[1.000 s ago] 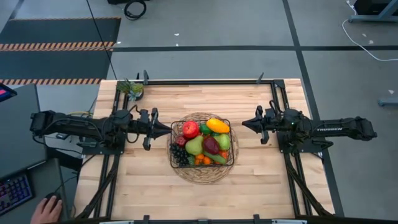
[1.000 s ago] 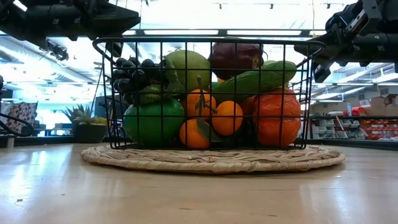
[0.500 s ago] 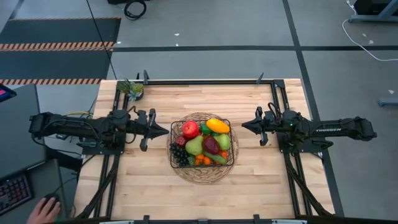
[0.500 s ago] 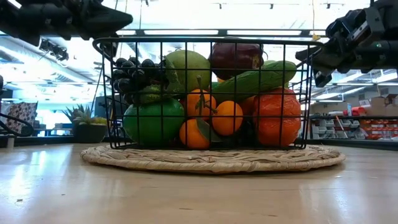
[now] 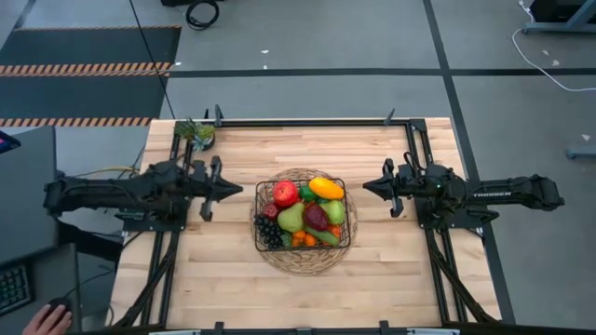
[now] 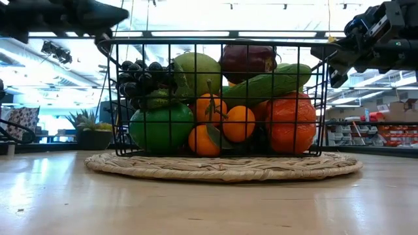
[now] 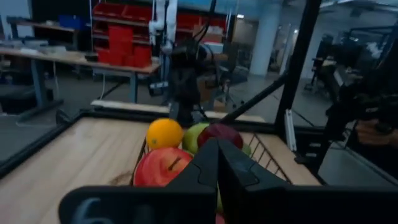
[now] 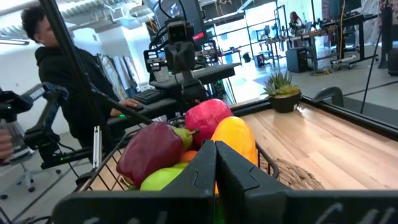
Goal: Build produce basket
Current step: Return to Home Position
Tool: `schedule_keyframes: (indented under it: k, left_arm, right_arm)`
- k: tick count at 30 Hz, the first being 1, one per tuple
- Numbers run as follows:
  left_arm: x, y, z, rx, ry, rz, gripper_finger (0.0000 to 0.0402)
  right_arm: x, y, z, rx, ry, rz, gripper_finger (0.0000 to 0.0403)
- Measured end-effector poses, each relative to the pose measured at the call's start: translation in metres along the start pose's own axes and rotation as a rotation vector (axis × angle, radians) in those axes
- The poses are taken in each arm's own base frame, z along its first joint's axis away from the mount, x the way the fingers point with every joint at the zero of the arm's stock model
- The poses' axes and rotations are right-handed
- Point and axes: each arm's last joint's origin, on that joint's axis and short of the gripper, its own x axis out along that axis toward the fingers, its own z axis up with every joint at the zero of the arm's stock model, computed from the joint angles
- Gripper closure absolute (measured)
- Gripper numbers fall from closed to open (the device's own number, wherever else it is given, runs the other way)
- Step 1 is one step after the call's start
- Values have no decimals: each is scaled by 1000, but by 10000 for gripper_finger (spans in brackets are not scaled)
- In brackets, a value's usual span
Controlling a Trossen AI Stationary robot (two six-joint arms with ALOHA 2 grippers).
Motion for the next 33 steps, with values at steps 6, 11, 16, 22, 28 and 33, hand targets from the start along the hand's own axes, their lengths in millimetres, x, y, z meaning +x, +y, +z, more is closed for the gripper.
schedule_keyframes:
  k: [6, 11, 16, 22, 28, 33]
  left_arm:
    - [-28, -1, -11, -16, -89, -11, 399]
    - [-41, 2, -46, -85, -213, -8, 399]
    - [-44, 3, -47, -97, -207, 12, 399]
    - [-42, 4, -57, -74, -108, 31, 399]
    - [-42, 4, -64, -32, -34, 34, 398]
    - [-42, 4, -63, 43, -40, 36, 394]
  right_arm:
    - [0, 0, 0, -4, 0, 0, 392]
    - [0, 0, 0, -8, 0, 0, 391]
    - [0, 0, 0, -10, 0, -4, 391]
    - [0, -1, -2, -40, 14, -27, 392]
    - [0, 0, -2, -123, 21, -2, 392]
    - [0, 0, -1, -220, 10, 1, 392]
